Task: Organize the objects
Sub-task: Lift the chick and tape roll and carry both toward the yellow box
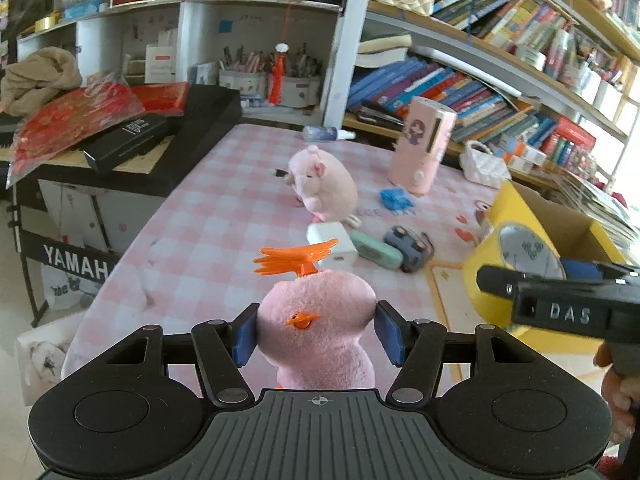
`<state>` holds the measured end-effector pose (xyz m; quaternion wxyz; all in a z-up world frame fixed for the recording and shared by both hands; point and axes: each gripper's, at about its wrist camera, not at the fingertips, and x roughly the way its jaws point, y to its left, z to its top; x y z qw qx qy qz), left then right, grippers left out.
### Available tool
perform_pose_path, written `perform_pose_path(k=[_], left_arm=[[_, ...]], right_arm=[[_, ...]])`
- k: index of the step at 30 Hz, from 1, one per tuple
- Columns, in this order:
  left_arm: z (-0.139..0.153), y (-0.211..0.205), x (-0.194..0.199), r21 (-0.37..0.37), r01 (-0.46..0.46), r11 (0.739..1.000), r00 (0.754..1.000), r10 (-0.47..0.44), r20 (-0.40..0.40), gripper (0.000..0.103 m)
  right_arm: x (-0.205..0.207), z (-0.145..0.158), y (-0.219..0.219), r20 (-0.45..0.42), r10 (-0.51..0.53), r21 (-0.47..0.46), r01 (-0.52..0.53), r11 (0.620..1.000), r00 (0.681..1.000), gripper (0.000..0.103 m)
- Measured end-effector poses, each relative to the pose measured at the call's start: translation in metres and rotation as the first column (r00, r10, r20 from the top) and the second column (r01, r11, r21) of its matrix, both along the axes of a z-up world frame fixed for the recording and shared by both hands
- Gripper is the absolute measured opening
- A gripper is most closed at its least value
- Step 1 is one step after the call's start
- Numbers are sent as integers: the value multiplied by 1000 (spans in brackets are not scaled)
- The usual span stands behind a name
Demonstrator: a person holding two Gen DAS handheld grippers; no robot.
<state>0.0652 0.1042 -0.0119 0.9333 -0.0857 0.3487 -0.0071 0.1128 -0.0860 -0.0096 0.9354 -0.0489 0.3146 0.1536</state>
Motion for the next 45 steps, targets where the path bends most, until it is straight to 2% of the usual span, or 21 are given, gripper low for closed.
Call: perform_pose_path(k=[10,21,25,26,30,36,40,45], left_arm=[[-4,-32,-31,-3,157,988,988,-157,-7,60],[-9,-68,-55,7,319,948,948,-319,-18,60],[-9,-80,-60,8,361,932,932,-361,-13,60],[-9,-83,-60,8,351,936,936,-351,-11,60],[-10,-96,-62,4,399,917,917,-399,-9,60],[-13,-122,-63,6,494,869,869,-494,-16,60],[-13,-132,-62,2,519,855,855,-519,-14,60],[-12,-143,-60,-4,545,838,838,-545,-12,60]], right_arm=[[-60,-10,-35,-35,-150,0,150,989,988,91],[-115,-22,-79,-81,-320,20,323,946,944,91],[-128,-24,-93,-100,-369,20,373,928,924,91],[-131,-25,-96,-103,-382,18,385,923,919,91],[-145,-25,-110,-109,-427,14,431,902,898,91],[-162,-28,-132,-130,-514,14,520,854,848,91],[-168,-29,-142,-143,-550,11,557,830,823,91],[-173,-28,-150,-136,-570,0,576,818,810,91]])
